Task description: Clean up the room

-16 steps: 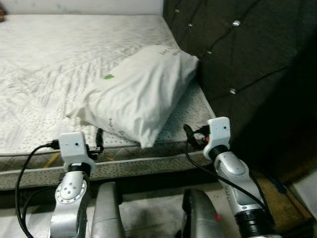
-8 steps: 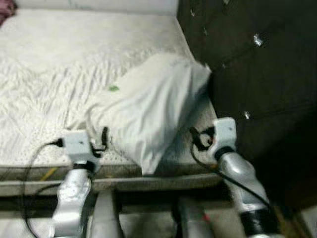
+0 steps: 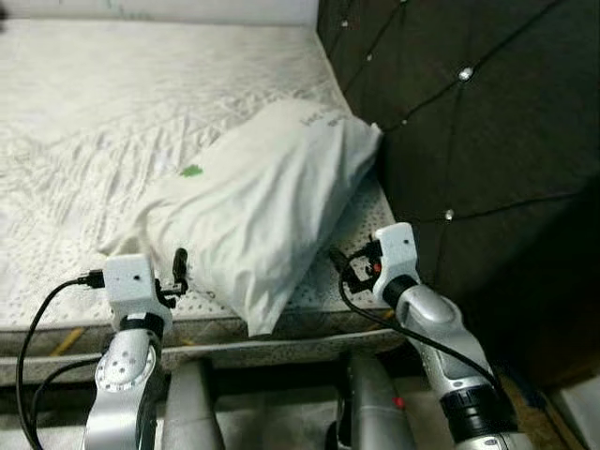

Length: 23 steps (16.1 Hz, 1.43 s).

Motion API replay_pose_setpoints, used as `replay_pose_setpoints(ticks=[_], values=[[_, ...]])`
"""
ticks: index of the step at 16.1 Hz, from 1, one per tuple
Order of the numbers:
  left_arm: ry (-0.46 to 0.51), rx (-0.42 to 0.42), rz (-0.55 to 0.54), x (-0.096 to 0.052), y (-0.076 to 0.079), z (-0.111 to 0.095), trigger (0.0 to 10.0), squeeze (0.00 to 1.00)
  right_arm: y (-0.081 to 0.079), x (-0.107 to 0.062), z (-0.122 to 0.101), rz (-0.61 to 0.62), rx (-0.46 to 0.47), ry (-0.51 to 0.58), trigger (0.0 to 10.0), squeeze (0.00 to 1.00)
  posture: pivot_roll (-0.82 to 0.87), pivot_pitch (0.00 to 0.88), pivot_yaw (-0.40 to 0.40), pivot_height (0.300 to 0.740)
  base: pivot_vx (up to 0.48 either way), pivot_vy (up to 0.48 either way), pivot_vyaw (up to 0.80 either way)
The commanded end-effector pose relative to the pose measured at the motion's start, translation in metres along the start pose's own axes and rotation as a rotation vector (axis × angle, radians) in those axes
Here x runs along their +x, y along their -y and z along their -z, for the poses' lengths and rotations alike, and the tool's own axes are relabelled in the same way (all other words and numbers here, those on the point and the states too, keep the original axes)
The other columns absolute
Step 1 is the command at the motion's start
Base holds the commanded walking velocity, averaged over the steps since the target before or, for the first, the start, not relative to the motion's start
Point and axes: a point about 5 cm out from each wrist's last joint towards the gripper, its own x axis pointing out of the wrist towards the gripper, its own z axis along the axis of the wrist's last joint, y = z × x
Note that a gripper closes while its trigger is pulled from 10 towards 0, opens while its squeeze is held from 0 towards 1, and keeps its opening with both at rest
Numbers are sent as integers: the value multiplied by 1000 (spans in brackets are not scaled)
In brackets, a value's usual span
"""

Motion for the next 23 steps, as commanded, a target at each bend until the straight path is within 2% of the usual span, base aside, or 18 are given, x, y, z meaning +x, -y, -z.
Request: replay_pose_setpoints(ticks=[1, 3, 7, 9, 11, 13, 14, 18, 21, 23], values=[[4, 8, -4, -3, -1, -4, 10000, 0, -2, 3, 1, -14, -8, -16, 10000, 0, 15, 66, -59, 573, 0, 0, 800], [-7, 21, -28, -11, -6, -4, 10000, 0, -3, 4, 4, -23, 2, -49, 10000, 0, 30, 72, -56, 573, 0, 0, 647], [-38, 49, -72, -27, -16, -1, 10000, 0, -8, 10, 11, -87, 17, -136, 10000, 0, 56, 81, -52, 573, 0, 0, 0], [-41, 59, -78, -29, -18, -1, 10000, 0, -11, 13, 11, -117, 2, -148, 10000, 0, 69, 83, -51, 573, 0, 0, 0], [-44, 69, -78, -31, -20, -3, 10000, 0, -18, 14, 12, -207, 7, -177, 10000, 0, 84, 87, -50, 549, 0, 0, 0], [-71, 74, -55, -33, -20, -1, 10000, 0, -25, 10, 12, -369, -27, -226, 10000, 0, 87, 88, -45, 519, 0, 0, 0], [-79, 76, -49, -33, -20, 0, 10000, 0, -26, 9, 12, -397, -27, -233, 10000, 0, 86, 89, -45, 509, 0, 0, 0], [-123, 94, 12, -37, -23, 6, 10000, 0, -37, -1, 3, -588, 0, -266, 10000, 0, 82, 87, -40, 509, 0, 0, 0], [-129, 97, 17, -37, -22, 6, 10000, 0, -46, 5, -7, -556, 56, -223, 10000, 0, 84, 85, -40, 509, 0, 0, 0], [-133, 98, 20, -38, -22, 6, 10000, 0, -51, 9, -14, -503, 142, -198, 10000, 0, 89, 84, -40, 509, 0, 0, 0]])
